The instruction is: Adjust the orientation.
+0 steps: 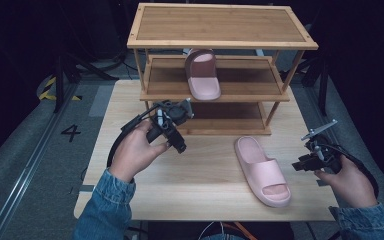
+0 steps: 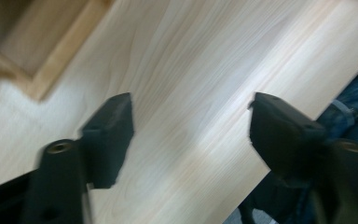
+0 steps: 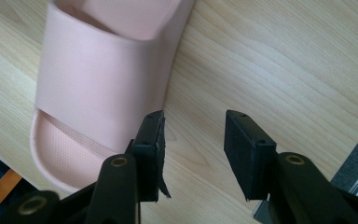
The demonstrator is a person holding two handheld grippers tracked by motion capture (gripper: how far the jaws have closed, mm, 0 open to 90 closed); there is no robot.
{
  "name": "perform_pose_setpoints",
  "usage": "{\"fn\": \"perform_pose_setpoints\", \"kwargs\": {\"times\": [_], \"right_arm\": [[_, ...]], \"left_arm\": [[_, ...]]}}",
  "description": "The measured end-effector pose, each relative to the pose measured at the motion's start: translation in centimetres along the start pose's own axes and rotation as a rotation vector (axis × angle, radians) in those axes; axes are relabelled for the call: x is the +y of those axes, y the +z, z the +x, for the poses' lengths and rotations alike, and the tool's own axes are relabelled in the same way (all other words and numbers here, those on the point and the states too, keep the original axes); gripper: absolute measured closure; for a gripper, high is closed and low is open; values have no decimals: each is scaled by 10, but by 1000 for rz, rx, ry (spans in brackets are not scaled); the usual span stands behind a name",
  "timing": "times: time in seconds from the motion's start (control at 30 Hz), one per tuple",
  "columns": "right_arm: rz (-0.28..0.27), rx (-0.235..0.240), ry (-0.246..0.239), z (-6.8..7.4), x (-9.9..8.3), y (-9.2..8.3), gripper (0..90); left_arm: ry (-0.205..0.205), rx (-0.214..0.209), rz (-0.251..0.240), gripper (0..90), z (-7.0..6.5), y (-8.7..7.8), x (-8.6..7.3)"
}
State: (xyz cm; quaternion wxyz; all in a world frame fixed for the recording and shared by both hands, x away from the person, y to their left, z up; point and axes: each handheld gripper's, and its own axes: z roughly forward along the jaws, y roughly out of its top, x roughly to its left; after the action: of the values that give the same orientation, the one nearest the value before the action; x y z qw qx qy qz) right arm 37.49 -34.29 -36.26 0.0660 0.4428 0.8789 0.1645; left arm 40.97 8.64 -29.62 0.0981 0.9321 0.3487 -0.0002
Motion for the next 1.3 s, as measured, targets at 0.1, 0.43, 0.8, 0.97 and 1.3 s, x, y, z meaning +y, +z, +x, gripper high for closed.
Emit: {"fn": "perform_pose_setpoints", "kwargs": {"times": [0.1,0.43,0.8,0.97,1.3], "right_arm": [[5,9,-13,4,4,0,580],[4,69,-105,32,20,-2,604],[43,128,-210,69,34,15,616],[50,154,-239,85,39,25,702],[136,185,-274,110,45,58,808]], "left_arm": [[-2,25,33,90,2,17,-14],[-49,48,172,189,13,62,-41],[-121,104,203,177,39,82,-60],[-120,142,235,178,45,86,-62],[-122,129,221,173,46,82,-60]]}}
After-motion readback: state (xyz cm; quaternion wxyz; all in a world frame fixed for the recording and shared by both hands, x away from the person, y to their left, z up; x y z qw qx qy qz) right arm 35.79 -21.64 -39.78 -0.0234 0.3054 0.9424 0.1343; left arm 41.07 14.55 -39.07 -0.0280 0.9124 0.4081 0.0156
